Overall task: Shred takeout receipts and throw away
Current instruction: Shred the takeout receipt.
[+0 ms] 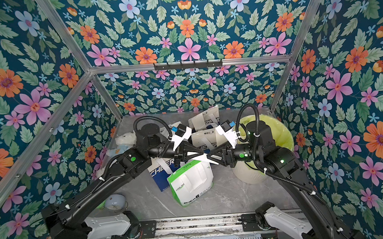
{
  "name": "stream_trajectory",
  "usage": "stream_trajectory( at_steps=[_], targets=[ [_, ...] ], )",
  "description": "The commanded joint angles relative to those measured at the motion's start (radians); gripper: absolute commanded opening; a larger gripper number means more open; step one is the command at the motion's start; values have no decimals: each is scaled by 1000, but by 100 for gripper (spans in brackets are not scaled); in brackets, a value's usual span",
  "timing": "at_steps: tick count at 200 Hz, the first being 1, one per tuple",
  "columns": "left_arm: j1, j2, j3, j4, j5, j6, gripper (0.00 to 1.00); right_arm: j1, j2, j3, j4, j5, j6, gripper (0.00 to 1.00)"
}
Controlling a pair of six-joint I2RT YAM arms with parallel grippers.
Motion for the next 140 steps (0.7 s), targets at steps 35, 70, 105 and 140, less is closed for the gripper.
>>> stream_trajectory(
  at_steps=[35, 70, 105, 140],
  targets=[
    [-18, -32, -169, 517, -86, -285, 0, 2, 19, -12, 133, -59, 60, 41],
    [-19, -46, -174, 511, -99, -274, 0, 4, 5, -29, 129, -43, 47, 40],
    [-20, -54, -181, 510, -90, -282, 0, 4, -8, -33, 125, -17, 32, 49],
    [-21, -55, -186, 518, -92, -288, 0, 4, 4, -20, 145, -29, 44, 46]
  ],
)
